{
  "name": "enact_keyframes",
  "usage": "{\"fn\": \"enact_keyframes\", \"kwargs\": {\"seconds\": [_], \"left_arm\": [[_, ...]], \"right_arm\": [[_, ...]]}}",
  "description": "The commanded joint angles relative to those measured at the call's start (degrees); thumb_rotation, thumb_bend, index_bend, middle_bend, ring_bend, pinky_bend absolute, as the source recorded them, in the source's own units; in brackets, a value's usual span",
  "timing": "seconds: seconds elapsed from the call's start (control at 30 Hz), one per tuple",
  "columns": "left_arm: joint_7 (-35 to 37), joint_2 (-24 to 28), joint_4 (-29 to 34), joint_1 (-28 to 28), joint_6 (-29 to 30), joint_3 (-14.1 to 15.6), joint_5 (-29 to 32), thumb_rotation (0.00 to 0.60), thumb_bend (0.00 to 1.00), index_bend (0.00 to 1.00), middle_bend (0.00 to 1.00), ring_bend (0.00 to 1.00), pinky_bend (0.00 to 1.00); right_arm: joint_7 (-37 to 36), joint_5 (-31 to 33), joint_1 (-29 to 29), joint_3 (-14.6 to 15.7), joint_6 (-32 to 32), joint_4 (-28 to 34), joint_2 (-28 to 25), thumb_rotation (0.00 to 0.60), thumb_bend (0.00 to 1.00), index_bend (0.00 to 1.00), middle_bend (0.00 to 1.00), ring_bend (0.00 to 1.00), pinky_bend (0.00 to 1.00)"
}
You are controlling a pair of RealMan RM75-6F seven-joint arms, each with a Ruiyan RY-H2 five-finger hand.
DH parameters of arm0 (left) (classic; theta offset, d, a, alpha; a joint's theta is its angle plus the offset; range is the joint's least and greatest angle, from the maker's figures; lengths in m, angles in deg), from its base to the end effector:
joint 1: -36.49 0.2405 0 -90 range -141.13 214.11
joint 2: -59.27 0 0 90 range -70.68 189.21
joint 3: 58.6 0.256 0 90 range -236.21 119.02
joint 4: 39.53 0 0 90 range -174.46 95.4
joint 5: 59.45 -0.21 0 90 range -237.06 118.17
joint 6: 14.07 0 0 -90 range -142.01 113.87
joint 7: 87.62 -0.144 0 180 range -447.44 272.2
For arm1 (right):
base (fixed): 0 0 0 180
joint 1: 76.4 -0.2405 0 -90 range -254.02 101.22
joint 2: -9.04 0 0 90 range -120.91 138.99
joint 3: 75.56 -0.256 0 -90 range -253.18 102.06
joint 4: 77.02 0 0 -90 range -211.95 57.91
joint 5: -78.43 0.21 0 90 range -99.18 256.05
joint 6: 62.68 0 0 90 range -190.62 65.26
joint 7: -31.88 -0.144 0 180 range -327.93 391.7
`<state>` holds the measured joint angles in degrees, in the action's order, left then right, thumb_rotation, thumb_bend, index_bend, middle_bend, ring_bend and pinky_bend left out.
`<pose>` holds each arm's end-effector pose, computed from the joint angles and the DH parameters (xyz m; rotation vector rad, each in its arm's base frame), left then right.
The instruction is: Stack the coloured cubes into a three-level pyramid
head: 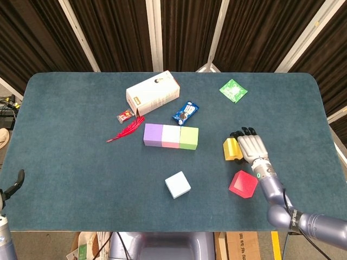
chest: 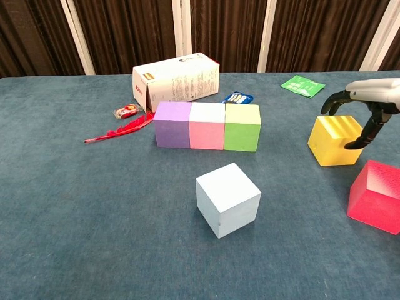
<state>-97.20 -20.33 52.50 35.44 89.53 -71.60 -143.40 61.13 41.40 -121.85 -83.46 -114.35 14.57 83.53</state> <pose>-0.2823 0.1805 0.1498 -0.9353 -0.6964 -1.1168 -0.2051 -0.3635 0.0519 1.6862 -1.0928 0.5750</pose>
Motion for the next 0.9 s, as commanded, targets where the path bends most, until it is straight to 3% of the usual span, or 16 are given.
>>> {"fn": "enact_keyframes", "kwargs": {"seconds": [0.03,0.53,0.9], "left_arm": [[-0.1,-0.1,0.0,0.0,0.1,-0.1,0.0,0.600,0.35,0.05,0.03,0.00,0.00],[-0.7,-0.1,0.0,-0.1,-0.4,-0.1,0.5,0.600,0.35,0.05,0.03,0.00,0.00],[-0.8,-0.2,0.0,-0.1,-0.6,0.0,0.6,0.600,0.35,0.05,0.03,0.00,0.00]], "right_arm": [[0.5,0.7,-0.5,0.0,-0.2,-0.1,0.4,0.600,0.26,0.27,0.23,0.00,0.00],[1.4,3.2,-1.8,0.5,-0.2,-1.7,1.7,0.600,0.26,0.27,0.35,0.09,0.00],[1.2,3.0,-1.9,0.5,-1.2,-1.3,1.4,0.600,0.26,0.39,0.36,0.11,0.00]]}}
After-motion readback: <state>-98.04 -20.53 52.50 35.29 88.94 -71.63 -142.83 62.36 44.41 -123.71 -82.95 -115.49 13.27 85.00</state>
